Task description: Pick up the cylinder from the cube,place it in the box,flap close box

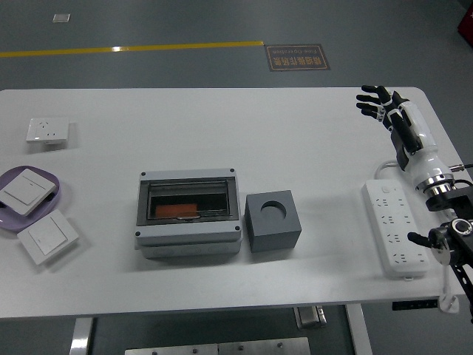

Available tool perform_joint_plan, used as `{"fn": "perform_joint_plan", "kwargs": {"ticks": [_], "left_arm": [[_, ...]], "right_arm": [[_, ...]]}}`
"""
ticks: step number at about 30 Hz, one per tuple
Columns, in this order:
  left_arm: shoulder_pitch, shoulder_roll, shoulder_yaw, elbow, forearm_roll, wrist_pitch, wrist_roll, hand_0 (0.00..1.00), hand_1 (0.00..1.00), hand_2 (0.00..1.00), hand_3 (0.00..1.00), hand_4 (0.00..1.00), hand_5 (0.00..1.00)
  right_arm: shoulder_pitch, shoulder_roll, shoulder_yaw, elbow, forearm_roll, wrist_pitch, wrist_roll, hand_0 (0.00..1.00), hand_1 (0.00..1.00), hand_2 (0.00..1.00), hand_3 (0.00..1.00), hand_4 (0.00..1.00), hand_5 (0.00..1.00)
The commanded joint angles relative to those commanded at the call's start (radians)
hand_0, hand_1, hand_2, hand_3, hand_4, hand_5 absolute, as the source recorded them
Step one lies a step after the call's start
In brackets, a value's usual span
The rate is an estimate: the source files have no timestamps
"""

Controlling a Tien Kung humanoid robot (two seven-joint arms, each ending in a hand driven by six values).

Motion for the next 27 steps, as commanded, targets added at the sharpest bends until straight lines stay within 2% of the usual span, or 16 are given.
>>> {"fn": "perform_joint_plan", "kwargs": {"ticks": [5, 7, 12, 13, 18, 19, 27], "left_arm": [[-0.01, -0.002, -0.05, 0.01, 0.003, -0.005, -0.006, 0.675, 0.686, 0.669, 0.694, 0.692, 0.255], [-0.011, -0.003, -0.065, 0.014, 0.001, -0.007, -0.008, 0.675, 0.686, 0.669, 0.694, 0.693, 0.256], [-0.009, -0.008, -0.106, 0.024, -0.007, -0.011, -0.012, 0.675, 0.686, 0.669, 0.694, 0.693, 0.256], [-0.009, -0.008, -0.122, 0.025, 0.0, -0.012, -0.012, 0.675, 0.686, 0.669, 0.694, 0.693, 0.255], [-0.009, -0.005, -0.211, 0.025, 0.07, -0.018, -0.015, 0.675, 0.686, 0.669, 0.694, 0.693, 0.255], [-0.009, -0.004, -0.233, 0.024, 0.09, -0.02, -0.016, 0.675, 0.686, 0.669, 0.694, 0.692, 0.255], [-0.009, -0.001, -0.376, 0.011, 0.227, -0.026, -0.013, 0.675, 0.685, 0.669, 0.694, 0.691, 0.254]], "right_arm": [[0.002, 0.004, -0.002, 0.006, 0.119, 0.046, -0.021, 0.794, 0.719, 0.719, 0.734, 0.917, 0.869], [0.001, 0.007, -0.006, 0.007, 0.158, 0.055, -0.015, 0.788, 0.696, 0.69, 0.697, 0.921, 0.871], [-0.003, 0.013, -0.014, 0.006, 0.208, 0.07, -0.007, 0.788, 0.696, 0.69, 0.697, 0.921, 0.871], [-0.005, 0.014, -0.015, 0.005, 0.213, 0.074, -0.009, 0.769, 0.669, 0.668, 0.669, 0.684, 0.568], [-0.007, 0.012, -0.014, -0.008, 0.206, 0.095, -0.03, 0.769, 0.669, 0.668, 0.669, 0.684, 0.568], [-0.008, 0.011, -0.014, -0.013, 0.204, 0.101, -0.035, 0.761, 0.664, 0.65, 0.675, 0.537, 0.404], [-0.013, 0.014, -0.017, -0.032, 0.192, 0.127, -0.058, 0.76, 0.663, 0.652, 0.671, 0.552, 0.388]]}}
